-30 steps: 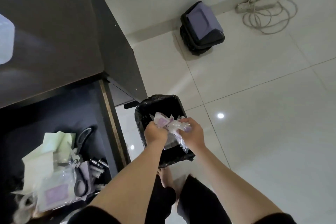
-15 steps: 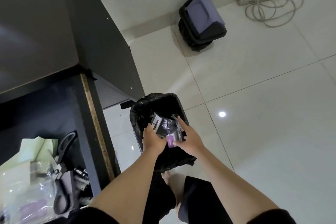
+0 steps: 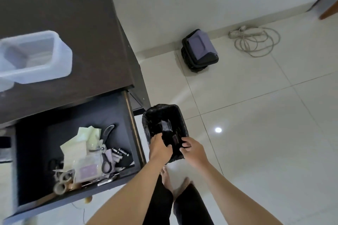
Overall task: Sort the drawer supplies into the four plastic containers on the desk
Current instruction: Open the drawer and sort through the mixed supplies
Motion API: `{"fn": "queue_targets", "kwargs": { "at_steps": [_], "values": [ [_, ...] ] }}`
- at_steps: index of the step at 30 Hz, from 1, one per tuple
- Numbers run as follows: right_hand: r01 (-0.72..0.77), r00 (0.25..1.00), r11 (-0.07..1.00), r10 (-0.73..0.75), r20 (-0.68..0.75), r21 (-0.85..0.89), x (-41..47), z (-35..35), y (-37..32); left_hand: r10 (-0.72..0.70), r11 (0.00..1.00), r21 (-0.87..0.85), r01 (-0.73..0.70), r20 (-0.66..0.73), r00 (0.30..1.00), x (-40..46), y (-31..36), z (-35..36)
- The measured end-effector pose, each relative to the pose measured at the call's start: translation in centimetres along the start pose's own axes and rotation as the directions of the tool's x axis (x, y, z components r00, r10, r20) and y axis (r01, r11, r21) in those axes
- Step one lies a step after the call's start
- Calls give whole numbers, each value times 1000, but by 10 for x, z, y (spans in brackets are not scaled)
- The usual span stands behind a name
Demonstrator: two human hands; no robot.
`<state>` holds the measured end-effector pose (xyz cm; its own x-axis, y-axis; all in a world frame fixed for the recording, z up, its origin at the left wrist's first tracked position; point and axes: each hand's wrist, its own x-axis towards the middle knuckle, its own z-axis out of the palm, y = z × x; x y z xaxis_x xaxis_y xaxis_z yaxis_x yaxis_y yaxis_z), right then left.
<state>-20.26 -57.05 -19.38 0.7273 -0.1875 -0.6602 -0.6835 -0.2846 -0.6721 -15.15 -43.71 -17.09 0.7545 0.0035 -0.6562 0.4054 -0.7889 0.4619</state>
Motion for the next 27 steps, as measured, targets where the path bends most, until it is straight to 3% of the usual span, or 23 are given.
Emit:
{"fn": "queue_targets", "kwargs": {
  "at_steps": [3,7,10,14,18,21,27],
  "values": [
    [67,996,998,-66,-55,18,-39,-2,-26,149,988,-29,-150,-47,988,-54,9,-30],
    [180,975,982,-170,-144,61,-78,10,-63,354,930,-38,-364,-167,920,-107,3,-71],
    [389,894,921,-386,-226,-36,-93,28,-94,335,930,-50,-365,-295,895,-123,-23,-102],
    [550,797,832,-548,-252,-72,-107,61,-136,183,974,-60,-221,-371,910,-123,-74,-141],
    [567,815,818,-574,-84,-94,-103,102,-159,17,996,-75,-47,-361,932,-107,-128,-179],
    [502,865,843,-493,96,-194,-94,135,-165,-58,998,-51,45,-315,947,-89,-164,-201],
    [394,906,793,-249,343,-464,-77,191,-170,-35,998,53,43,-139,990,-55,-205,-220]
  ]
}}
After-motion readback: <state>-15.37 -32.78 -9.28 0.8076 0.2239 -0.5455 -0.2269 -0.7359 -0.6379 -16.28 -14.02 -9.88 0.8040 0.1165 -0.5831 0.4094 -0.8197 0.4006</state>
